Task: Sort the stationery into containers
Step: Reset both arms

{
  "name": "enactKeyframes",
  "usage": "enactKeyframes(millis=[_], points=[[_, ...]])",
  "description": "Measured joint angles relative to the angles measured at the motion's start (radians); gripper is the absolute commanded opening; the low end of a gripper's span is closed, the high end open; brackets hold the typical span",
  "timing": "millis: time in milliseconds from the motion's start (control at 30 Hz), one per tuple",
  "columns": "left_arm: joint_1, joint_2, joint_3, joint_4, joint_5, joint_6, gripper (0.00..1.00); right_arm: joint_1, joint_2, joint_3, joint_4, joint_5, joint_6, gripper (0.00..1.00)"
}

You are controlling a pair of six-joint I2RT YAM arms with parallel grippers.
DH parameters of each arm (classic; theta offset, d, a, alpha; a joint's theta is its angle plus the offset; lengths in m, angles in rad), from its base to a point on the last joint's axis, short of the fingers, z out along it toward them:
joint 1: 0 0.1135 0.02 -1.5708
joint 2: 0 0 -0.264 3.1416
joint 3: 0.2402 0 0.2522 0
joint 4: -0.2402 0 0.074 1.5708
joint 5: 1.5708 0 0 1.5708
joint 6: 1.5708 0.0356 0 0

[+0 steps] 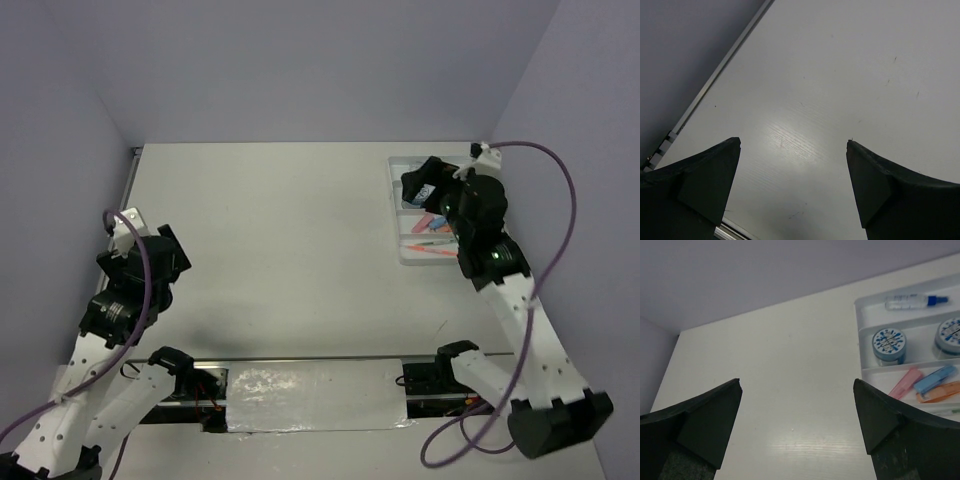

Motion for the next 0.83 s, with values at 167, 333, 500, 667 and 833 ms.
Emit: enactKeyframes(millis=[167, 333, 500, 667, 833], points=[[0.011, -0.04, 0.048, -0.014, -0.003, 0.021, 0.99, 0.017, -0.276, -0.072, -0.092, 0.05, -0.082, 1.0], [0.011, -0.057, 0.16, -0.039, 0.002, 0.051, 0.99, 0.017, -0.472, -0.111, -0.248, 0.043, -0.14, 1.0], [0.011, -0.123, 0.201, -0.066, 0.053, 0.079, 0.99, 0.059, -0.592, -0.11, -0.347, 0.016, -0.169, 1.0], [0.011, -0.175, 0.195, -0.099, 0.075, 0.099, 0.99, 0.083, -0.648, -0.123, -0.392, 0.0, -0.183, 1.0], [0.011, -0.211, 0.166, -0.11, 0.079, 0.102, 0.99, 0.089, -0.649, -0.146, -0.411, -0.011, -0.186, 1.0]])
